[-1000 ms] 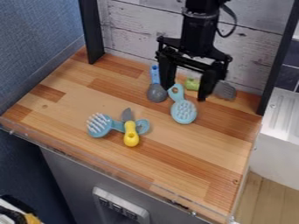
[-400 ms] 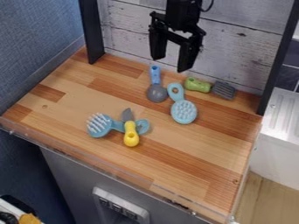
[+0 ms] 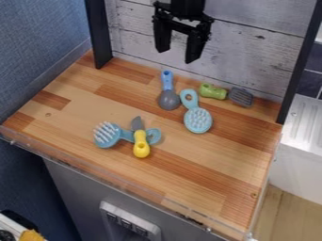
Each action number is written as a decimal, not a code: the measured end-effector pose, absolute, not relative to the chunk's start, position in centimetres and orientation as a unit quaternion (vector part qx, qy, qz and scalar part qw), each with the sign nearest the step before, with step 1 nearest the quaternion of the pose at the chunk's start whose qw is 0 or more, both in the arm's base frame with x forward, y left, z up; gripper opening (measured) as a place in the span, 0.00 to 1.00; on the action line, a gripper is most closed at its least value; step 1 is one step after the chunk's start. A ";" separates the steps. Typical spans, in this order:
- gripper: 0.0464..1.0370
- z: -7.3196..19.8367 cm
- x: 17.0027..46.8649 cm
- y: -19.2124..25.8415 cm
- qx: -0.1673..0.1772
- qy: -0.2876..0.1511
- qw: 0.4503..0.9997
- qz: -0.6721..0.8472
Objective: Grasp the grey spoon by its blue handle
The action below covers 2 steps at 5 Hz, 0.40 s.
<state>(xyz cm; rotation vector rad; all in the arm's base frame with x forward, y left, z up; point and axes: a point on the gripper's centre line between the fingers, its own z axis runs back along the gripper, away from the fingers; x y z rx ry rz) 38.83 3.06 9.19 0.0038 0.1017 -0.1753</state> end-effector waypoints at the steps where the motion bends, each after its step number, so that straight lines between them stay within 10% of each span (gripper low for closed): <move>1: 0.96 8.9 39.1 3.6 0.003 0.044 0.998 -0.044; 2: 0.96 7.2 39.2 4.2 0.003 0.042 0.999 -0.023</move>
